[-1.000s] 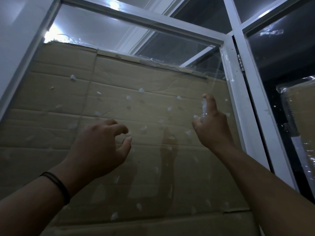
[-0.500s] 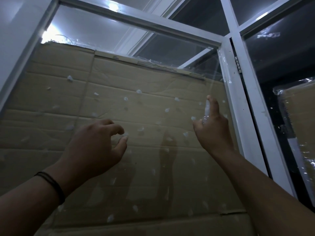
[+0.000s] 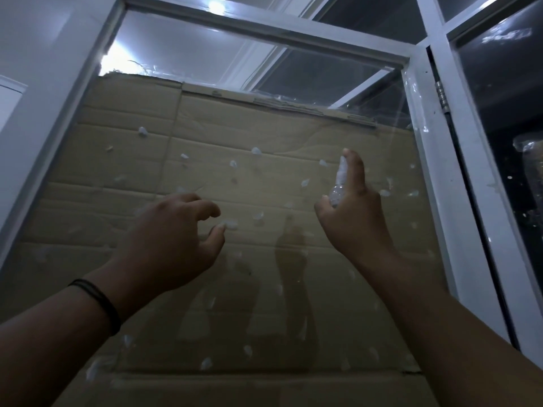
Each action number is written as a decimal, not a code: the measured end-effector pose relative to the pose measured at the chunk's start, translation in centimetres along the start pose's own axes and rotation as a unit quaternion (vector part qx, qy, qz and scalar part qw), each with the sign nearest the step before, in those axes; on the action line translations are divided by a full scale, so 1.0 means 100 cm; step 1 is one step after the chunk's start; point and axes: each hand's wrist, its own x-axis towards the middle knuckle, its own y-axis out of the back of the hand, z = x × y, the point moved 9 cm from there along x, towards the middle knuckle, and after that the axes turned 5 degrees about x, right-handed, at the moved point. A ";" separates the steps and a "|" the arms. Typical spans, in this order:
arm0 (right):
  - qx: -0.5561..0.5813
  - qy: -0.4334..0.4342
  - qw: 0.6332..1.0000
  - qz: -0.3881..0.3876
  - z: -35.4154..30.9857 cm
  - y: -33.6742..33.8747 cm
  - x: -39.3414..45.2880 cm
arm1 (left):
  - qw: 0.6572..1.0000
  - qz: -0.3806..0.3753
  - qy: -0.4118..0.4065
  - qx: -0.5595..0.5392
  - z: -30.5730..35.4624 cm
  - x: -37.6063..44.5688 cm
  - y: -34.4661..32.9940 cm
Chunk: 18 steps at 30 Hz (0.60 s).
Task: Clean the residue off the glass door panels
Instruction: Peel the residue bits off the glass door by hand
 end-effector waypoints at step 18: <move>0.002 -0.003 1.000 -0.016 -0.048 -0.072 0.000 | 1.000 -0.007 -0.020 0.002 -0.071 -0.004 0.016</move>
